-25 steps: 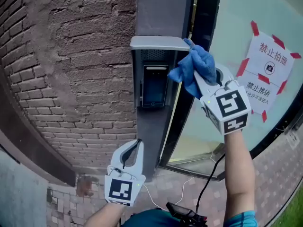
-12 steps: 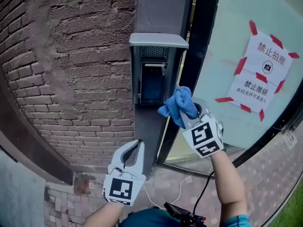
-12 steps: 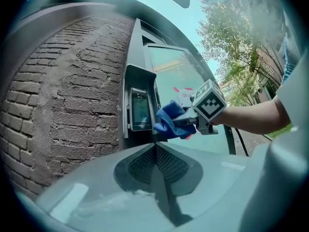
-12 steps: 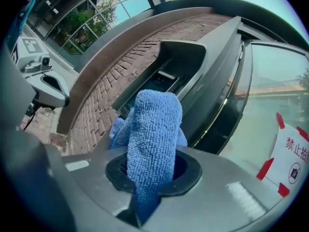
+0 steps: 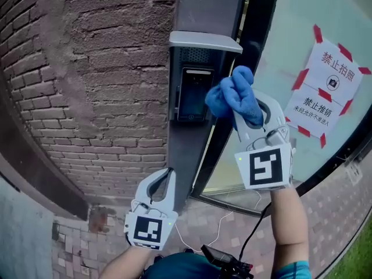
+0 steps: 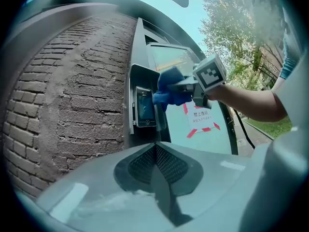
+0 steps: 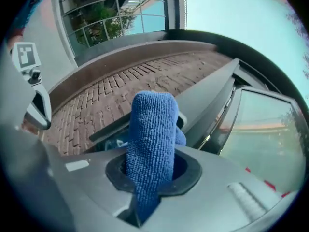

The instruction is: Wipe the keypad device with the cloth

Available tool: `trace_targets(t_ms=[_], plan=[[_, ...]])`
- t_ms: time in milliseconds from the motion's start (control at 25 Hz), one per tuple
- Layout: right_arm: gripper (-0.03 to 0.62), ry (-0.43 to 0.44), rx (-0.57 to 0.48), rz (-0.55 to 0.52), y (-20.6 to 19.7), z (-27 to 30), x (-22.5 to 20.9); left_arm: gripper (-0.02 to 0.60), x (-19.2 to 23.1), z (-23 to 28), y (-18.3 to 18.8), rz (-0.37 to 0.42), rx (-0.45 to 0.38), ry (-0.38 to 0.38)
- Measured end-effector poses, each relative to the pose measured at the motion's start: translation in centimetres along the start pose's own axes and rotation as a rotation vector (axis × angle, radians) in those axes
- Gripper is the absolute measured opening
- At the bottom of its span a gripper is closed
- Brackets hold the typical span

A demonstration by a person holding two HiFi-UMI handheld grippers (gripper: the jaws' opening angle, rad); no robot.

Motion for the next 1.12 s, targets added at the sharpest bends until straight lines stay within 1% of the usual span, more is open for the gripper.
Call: trace_targets(t_ms=[80, 160, 240, 320, 480, 560, 880, 1000, 1120], plan=[[0.048, -0.023, -0.041, -0.033, 2.1, 0.9, -0.9, -0.009, 0.1, -0.4, 0.0, -0.002, 0.000, 0.007], [0.048, -0.029, -0.044, -0.067, 3.3, 1.9, -1.4, -0.009, 0.2, -0.7, 0.0, -0.002, -0.001, 0.014], [0.048, -0.033, -0.031, -0.113, 3.6, 3.0, -1.3, -0.009, 0.3, -1.1, 0.1, -0.003, -0.007, 0.022], [0.046, -0.025, -0.019, -0.134, 3.3, 3.5, -0.8, -0.009, 0.5, -1.5, 0.2, -0.004, -0.012, 0.028], [0.047, 0.037, 0.016, -0.133, 1.6, 3.2, 1.2, -0.009, 0.8, -1.7, 0.0, -0.007, -0.008, 0.026], [0.048, 0.069, 0.051, -0.121, 0.2, 2.8, 2.4, -0.009, 0.7, -1.5, 0.0, -0.009, -0.006, 0.019], [0.048, 0.213, 0.171, -0.143, -4.6, 0.4, 8.6, -0.009, -0.6, -0.3, -0.5, -0.015, 0.007, -0.031], [0.046, 0.249, 0.201, -0.146, -5.5, -0.1, 9.8, -0.009, -0.9, -0.1, -0.7, -0.016, 0.015, -0.043], [0.048, 0.284, 0.197, -0.151, -5.8, -0.5, 10.1, -0.009, -0.9, -0.1, -0.9, -0.020, 0.020, -0.042]])
Point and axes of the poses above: the fingertips, and each gripper's own axes: z forward along the fingers, x to its left, y out of its top, the point moved 5 cm from there along -z, backward along the fingers, and after that the axes turned 9 degrees about -y, right-handed, at the moved point
